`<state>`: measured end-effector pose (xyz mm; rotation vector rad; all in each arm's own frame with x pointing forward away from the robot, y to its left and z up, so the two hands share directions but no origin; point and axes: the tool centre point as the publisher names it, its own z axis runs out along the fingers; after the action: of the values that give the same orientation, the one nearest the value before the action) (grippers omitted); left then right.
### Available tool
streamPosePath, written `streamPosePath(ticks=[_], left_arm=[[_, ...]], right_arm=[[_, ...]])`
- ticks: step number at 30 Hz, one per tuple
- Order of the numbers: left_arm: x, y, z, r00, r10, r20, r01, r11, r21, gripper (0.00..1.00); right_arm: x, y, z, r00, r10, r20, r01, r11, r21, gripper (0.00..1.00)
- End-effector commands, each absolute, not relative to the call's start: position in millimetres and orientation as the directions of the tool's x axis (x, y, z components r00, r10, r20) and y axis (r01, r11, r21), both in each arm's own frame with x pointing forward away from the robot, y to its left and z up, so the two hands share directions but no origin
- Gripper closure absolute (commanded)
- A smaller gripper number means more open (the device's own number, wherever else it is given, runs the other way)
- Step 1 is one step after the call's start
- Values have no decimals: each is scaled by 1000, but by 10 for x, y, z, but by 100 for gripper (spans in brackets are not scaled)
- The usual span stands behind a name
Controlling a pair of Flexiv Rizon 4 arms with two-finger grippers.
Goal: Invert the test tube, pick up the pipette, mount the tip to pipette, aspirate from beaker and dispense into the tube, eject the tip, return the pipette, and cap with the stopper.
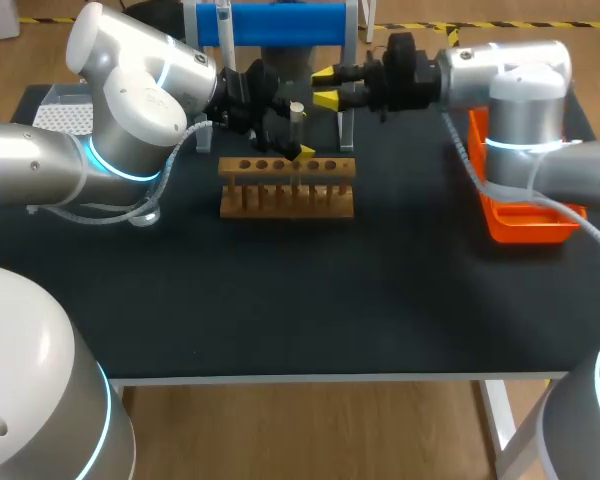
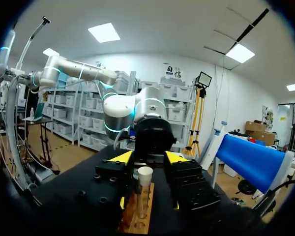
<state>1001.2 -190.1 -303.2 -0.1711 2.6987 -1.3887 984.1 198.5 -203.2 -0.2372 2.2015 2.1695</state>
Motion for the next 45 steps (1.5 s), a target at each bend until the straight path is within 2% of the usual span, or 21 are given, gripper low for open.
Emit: streamPosePath(ticks=[1, 8, 20, 39, 45], left_arm=[[10020, -1899, -3031, -989, -144, -37, -54, 578, -814, 0], [10020, -1899, -3031, -989, -144, -37, -54, 578, -814, 0], [10020, -1899, -3031, -989, -144, -37, -54, 578, -814, 0], [10020, -1899, -3031, -989, -144, -37, -54, 578, -814, 0], [9930, -1684, -2977, -982, -185, -47, -76, 607, -791, 0]], right_arm=[[9710, 1740, -1991, -987, -38, -155, -156, 56, 986, 0], [9714, 1389, -2170, -983, 14, -181, -177, 141, 974, 0], [9635, 837, -2863, -991, 86, -107, -79, 279, 957, 0], [9636, 740, -3016, -988, 111, -108, -69, 308, 949, 0], [9636, 740, -3016, -988, 111, -108, -69, 308, 949, 0]])
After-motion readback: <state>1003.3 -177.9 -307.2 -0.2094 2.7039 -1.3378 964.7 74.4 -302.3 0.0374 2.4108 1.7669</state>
